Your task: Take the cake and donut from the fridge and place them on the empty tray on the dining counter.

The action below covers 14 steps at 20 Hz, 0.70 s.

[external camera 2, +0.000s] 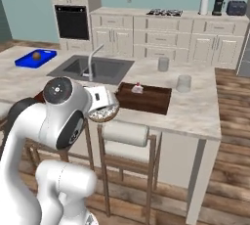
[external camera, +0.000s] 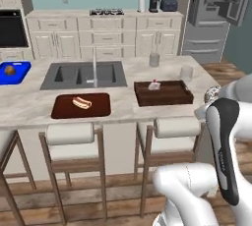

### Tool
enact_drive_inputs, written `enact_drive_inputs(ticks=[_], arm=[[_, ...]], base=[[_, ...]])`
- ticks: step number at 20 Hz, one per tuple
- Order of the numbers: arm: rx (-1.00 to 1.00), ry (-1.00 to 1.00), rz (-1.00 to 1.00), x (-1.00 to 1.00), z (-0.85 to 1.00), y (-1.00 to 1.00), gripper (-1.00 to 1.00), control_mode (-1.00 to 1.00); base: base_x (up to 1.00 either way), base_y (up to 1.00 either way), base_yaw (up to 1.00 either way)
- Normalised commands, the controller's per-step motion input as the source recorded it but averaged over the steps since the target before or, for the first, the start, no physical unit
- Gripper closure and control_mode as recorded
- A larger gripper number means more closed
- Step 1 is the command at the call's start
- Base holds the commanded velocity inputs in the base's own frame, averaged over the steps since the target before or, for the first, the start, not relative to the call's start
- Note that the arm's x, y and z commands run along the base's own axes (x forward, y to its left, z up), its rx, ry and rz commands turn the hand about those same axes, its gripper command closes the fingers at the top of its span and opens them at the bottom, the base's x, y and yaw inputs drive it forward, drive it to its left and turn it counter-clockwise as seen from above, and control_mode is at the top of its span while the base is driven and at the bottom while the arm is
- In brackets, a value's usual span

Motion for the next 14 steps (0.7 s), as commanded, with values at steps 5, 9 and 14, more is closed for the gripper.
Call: enact_drive_inputs(ticks=[5, 9, 14], arm=[[0.00, 0.00, 0.00, 0.00, 0.00, 0.00, 1.00, 1.00], [0.00, 0.00, 0.00, 0.00, 0.00, 0.00, 1.00, 1.00], [0.00, 0.00, 0.00, 0.00, 0.00, 0.00, 1.00, 1.00]], base=[[1.00, -0.50, 0.00], [1.00, -0.46, 0.00], [1.00, -0.50, 0.04]])
